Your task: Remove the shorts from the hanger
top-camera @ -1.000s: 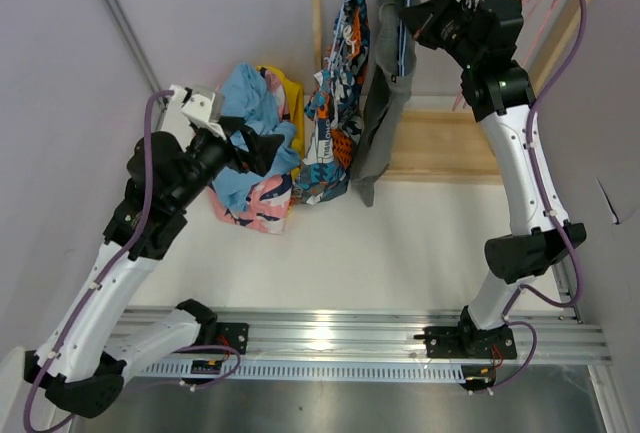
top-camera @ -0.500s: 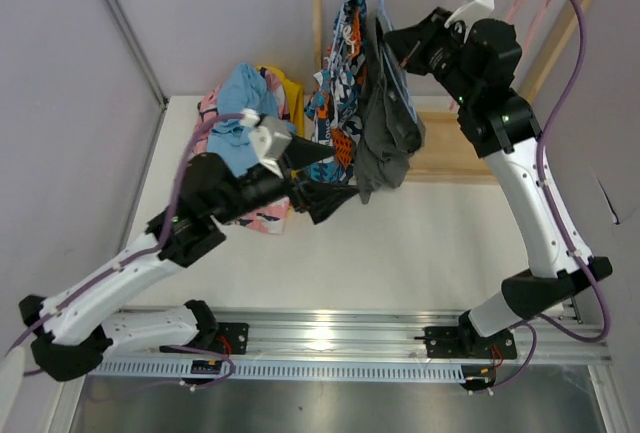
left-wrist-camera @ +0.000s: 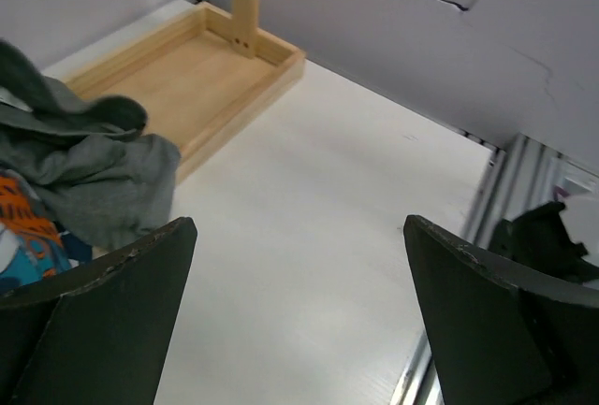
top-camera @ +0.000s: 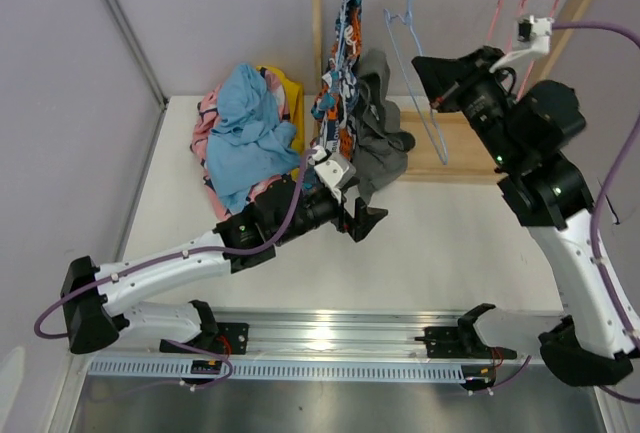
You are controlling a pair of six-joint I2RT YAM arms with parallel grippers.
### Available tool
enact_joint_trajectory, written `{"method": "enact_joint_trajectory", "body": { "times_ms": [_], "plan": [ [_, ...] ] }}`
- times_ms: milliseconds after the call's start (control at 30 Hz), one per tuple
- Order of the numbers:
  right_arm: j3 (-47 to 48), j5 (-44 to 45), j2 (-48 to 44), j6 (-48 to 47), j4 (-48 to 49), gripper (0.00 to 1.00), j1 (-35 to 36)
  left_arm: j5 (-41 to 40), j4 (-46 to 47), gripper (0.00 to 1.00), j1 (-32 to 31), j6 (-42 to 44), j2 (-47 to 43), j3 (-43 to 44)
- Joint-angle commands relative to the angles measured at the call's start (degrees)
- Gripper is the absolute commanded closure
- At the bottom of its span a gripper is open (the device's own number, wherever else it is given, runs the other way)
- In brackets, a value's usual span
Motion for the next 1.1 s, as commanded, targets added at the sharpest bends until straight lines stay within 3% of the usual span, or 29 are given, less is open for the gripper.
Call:
{"method": "enact_joint_trajectory", "body": {
  "times_ms": [0, 200, 300, 567, 800, 833, 900, 933, 1067],
  "plan": [
    [-1.4, 2.8, -6.8, -0.7, 5.1, 1.00, 0.8, -9.4, 7.9, 0.00, -1.4, 3.1, -3.2, -1.9],
    [-3.5, 1.5, -14.0, 2.1, 2.2, 1.00, 2.5, -11.2, 10.8, 0.01, -1.4, 4.0, 0.5, -1.0],
    [-3.4, 3.9, -14.3, -0.1, -0.3, 1.00, 2.5, -9.7, 13.0, 0.01, -1.1, 3.2, 7.3, 0.9],
    [3.5, 6.6, -11.4, -4.0, -5.7, 1.00, 2.5, -2.9, 11.4, 0.00, 5.5, -3.6, 33.7, 17.3],
    [4.3, 7.3, -13.5, -5.1, -7.8, 1.00, 2.5, -4.0, 1.1, 0.01, 12.4, -9.0, 54.7, 39.5],
    [4.1, 7.4, -13.8, -5.3, -7.9, 1.00, 2.5, -4.1, -0.4, 0.00, 13.4, -9.3, 56.8, 45.7],
    [4.0, 7.3, -14.7, -5.6, -8.4, 1.00, 2.5, -5.3, -5.7, 0.01, 14.1, -10.1, 63.1, 50.0],
    [3.9, 7.3, -14.9, -5.7, -8.5, 1.00, 2.5, -6.1, -8.1, 0.01, 14.6, -10.2, 65.4, 57.7],
    [2.0, 8.2, -16.4, -6.0, -8.1, 1.00, 2.5, -7.6, -21.3, 0.01, 16.9, -15.6, 76.3, 71.7]
  ]
}}
